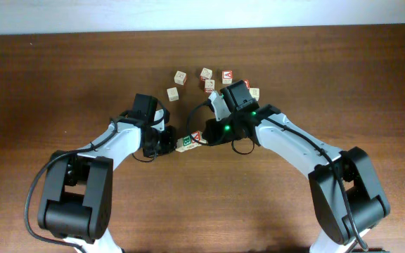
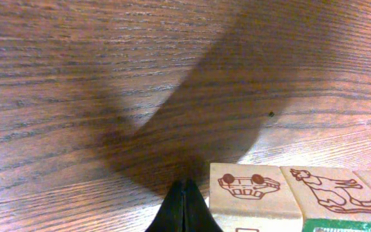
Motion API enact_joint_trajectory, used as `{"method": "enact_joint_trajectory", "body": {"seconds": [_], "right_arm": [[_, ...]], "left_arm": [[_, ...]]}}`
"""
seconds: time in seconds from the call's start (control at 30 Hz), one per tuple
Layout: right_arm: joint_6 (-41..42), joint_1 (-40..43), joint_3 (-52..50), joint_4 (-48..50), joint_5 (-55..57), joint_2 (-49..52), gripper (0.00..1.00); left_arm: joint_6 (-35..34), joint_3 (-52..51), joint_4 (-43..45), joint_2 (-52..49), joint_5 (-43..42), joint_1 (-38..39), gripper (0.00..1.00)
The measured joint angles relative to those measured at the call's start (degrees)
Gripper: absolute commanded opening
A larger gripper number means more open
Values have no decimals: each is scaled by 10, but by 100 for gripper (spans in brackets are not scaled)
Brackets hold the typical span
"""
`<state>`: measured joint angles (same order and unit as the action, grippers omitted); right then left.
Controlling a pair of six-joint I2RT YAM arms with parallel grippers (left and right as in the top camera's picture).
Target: Rotate 3 blocks
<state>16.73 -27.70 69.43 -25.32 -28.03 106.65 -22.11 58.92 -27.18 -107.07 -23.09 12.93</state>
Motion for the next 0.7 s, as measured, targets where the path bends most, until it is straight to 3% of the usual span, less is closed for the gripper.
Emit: {"method": "enact_joint_trajectory", "body": {"seconds": [0.47,0.53,0.7], "right_arm": [[0,-38,33,-14,45,-7,4],[0,-89,39,-23,23,-6,4],[0,-94,35,-25,-1,6,4]], "left_arm": [[0,0,0,0,6,-3,0],[2,0,6,0,-32,13,0],[0,0,11,0,-59,15,0]]}}
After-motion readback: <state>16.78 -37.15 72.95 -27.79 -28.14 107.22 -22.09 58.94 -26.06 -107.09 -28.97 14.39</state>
